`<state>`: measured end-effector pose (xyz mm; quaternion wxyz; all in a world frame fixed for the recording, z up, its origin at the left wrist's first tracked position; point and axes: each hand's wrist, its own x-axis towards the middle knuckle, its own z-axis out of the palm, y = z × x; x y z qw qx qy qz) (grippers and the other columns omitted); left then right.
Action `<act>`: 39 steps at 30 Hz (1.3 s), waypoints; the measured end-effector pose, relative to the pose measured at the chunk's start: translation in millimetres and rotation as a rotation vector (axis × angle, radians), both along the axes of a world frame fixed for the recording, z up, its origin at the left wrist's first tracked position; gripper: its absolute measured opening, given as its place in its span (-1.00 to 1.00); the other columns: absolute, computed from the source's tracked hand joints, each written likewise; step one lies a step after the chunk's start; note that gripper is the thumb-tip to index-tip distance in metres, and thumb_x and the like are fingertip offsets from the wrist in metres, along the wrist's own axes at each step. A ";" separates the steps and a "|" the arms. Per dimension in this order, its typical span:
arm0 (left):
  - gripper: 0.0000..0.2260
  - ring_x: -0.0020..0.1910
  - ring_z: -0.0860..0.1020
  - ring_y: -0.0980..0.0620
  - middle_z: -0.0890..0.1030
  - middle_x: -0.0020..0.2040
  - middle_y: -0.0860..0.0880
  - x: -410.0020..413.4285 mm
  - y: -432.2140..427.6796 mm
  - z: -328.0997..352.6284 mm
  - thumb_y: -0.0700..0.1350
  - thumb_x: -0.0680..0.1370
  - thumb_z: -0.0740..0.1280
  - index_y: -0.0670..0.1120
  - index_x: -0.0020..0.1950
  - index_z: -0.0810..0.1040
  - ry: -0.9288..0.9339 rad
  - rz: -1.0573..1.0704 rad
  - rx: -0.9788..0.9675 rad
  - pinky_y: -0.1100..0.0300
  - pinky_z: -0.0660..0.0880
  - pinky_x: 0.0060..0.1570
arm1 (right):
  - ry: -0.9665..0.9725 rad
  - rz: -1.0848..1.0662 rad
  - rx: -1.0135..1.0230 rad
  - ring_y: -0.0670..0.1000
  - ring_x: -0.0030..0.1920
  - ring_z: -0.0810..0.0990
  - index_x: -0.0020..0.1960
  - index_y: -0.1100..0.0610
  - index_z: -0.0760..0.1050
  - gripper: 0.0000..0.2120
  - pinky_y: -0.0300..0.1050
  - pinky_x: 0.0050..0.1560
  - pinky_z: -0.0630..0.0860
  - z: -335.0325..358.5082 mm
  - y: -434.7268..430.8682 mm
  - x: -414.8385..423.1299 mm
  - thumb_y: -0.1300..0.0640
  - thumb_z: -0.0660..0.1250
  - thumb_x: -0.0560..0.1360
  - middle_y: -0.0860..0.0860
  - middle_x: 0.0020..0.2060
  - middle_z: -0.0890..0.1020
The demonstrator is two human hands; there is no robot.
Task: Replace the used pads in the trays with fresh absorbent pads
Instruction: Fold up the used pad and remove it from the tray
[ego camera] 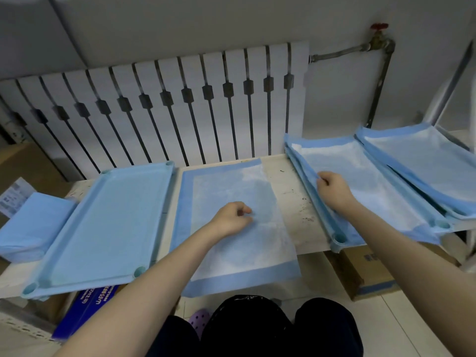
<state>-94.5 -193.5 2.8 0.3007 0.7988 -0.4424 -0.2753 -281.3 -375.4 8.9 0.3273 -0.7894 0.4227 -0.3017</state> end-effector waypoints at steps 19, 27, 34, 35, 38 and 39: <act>-0.77 -0.36 0.47 -0.06 0.49 -0.30 -0.13 -29.5 -28.7 -14.3 -0.46 0.45 0.17 -0.22 -0.01 0.46 0.675 0.474 -0.178 0.20 0.41 -0.40 | 0.574 -0.171 -0.012 0.26 0.21 0.43 0.19 0.23 0.35 -0.71 0.07 0.15 0.40 -22.8 1.8 -5.1 0.13 0.19 0.53 0.23 0.16 0.45; -0.77 -0.32 0.57 -0.08 0.61 -0.15 -0.20 -8.4 -16.2 -24.1 -0.28 0.50 0.34 -0.28 0.14 0.51 0.768 0.500 -0.075 0.18 0.57 -0.43 | 0.553 -0.108 -0.066 0.24 0.09 0.51 0.09 0.18 0.43 -0.78 0.01 0.02 0.44 -33.6 0.6 9.6 0.24 0.18 0.46 0.19 0.08 0.48; -0.81 -0.32 0.53 0.01 0.58 -0.20 -0.10 1.0 -7.1 17.4 -0.33 0.55 0.17 -0.15 0.05 0.53 0.532 0.447 -0.305 0.27 0.48 -0.36 | 0.453 -0.009 -0.388 0.22 -0.16 0.52 0.18 0.15 0.45 -0.69 -0.05 -0.24 0.34 5.6 24.0 42.8 0.33 0.14 0.48 0.12 0.10 0.41; -0.83 -0.30 0.52 0.05 0.57 -0.19 -0.06 5.8 -3.8 32.6 -0.30 0.57 0.17 -0.11 0.04 0.51 0.455 0.439 -0.356 0.32 0.47 -0.39 | 0.387 -0.002 -0.416 0.23 -0.15 0.53 0.20 0.13 0.46 -0.67 -0.04 -0.22 0.35 14.9 27.5 50.3 0.33 0.15 0.48 0.10 0.11 0.41; -0.81 -0.17 0.54 0.04 0.58 -0.06 -0.04 26.1 10.8 70.8 -0.24 0.60 0.16 -0.11 0.16 0.48 0.234 0.419 -0.517 0.21 0.44 -0.21 | 0.171 0.005 -0.474 0.21 -0.12 0.52 0.25 0.11 0.49 -0.66 -0.02 -0.17 0.43 41.1 33.9 76.2 0.31 0.16 0.52 0.06 0.12 0.44; -0.81 -0.16 0.54 0.05 0.57 -0.06 -0.02 35.2 15.6 78.1 -0.25 0.60 0.16 -0.11 0.16 0.48 0.180 0.420 -0.558 0.19 0.42 -0.17 | 0.111 -0.004 -0.494 0.18 -0.12 0.51 0.26 0.12 0.49 -0.66 -0.03 -0.17 0.43 47.8 34.6 85.0 0.30 0.15 0.54 0.06 0.12 0.45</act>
